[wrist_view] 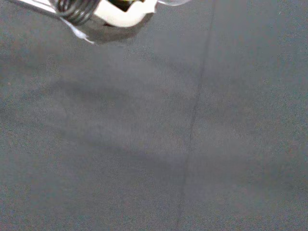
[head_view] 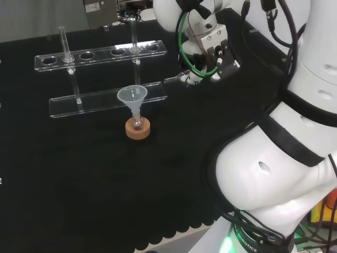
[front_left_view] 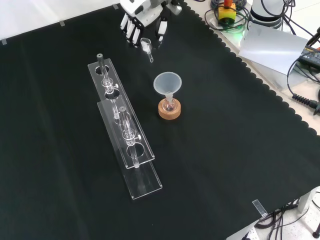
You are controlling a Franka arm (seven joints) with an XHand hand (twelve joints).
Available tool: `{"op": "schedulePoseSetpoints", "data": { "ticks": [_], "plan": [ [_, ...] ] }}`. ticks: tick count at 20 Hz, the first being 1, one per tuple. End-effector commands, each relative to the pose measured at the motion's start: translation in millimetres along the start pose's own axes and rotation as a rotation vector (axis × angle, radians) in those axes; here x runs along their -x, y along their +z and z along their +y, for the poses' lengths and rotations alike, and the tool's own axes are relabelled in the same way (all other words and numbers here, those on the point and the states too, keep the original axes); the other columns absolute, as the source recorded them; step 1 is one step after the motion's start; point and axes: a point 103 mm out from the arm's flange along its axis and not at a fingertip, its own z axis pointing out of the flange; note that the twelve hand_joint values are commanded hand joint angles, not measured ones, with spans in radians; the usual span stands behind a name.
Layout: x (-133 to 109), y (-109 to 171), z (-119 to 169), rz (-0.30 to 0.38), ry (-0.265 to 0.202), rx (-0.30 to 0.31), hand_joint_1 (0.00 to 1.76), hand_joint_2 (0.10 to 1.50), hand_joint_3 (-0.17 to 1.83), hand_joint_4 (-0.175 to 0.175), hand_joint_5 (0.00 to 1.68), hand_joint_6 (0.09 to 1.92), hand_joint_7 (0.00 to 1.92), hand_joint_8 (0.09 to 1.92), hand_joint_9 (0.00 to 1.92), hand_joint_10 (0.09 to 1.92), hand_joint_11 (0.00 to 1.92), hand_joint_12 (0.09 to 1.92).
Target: Pour all the NaCl from the weighing funnel into the round-bottom flask.
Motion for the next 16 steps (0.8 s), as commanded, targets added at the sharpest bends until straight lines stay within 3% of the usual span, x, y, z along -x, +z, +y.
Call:
{"op": "schedulePoseSetpoints", "data": {
  "ticks": [1,16],
  "plan": [
    [-9,-29,-17,-0.041,-0.015,-0.01,1.07,0.83,0.45,0.175,1.11,0.88,0.74,0.62,1.02,0.38,0.69,1.16],
    [-47,-49,-5,-0.107,-0.09,-0.06,1.07,0.83,0.46,0.175,1.11,0.88,0.74,0.62,1.02,0.38,0.69,1.16]
  ]
}}
